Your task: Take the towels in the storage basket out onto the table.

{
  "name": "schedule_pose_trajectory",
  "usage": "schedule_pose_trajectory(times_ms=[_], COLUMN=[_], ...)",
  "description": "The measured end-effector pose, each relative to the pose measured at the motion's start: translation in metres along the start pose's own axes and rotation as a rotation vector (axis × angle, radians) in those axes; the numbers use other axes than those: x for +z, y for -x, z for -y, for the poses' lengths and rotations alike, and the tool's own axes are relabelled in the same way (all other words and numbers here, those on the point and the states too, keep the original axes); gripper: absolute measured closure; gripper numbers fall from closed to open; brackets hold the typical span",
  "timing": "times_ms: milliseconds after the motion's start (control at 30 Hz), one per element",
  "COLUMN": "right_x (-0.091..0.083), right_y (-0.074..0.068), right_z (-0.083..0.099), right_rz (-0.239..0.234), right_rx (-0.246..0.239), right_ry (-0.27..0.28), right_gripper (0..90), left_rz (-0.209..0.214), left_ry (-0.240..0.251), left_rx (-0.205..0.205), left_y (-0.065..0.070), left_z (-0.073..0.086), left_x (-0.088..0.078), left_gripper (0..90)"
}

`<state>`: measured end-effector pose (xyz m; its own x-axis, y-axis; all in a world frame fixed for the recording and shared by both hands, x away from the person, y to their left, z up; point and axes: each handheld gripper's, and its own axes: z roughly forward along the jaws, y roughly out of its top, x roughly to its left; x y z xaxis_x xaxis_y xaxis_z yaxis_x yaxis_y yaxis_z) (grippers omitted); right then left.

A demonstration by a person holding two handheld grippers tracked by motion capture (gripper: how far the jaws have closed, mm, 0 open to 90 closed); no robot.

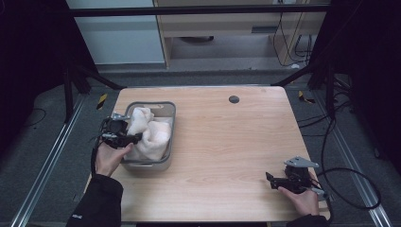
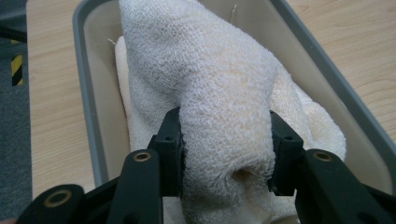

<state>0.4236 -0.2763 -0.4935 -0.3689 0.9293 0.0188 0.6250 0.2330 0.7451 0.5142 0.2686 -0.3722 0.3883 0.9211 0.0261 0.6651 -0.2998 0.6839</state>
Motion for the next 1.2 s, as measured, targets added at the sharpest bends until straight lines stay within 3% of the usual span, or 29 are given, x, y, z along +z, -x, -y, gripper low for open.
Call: schedule_pose_trajectory(times_ms=[400,1200], right_x=[0.000,0.000], right_y=[0.000,0.001], right_z=[0.000,-0.001], right_rz=[0.005,0.008], right_rx=[-0.006,-0.012], right_ry=[0.006,0.006], right_gripper=[8.4,8.4], left_rz=[0.005,0.009], left_ry=[0.086,0.170], left_rx=[0.002,-0.005], left_y=[0.000,0.002], left_z=[-0.020,-0.040], left_x=[-0.032,-0.063], left_gripper=[57.3,57.6])
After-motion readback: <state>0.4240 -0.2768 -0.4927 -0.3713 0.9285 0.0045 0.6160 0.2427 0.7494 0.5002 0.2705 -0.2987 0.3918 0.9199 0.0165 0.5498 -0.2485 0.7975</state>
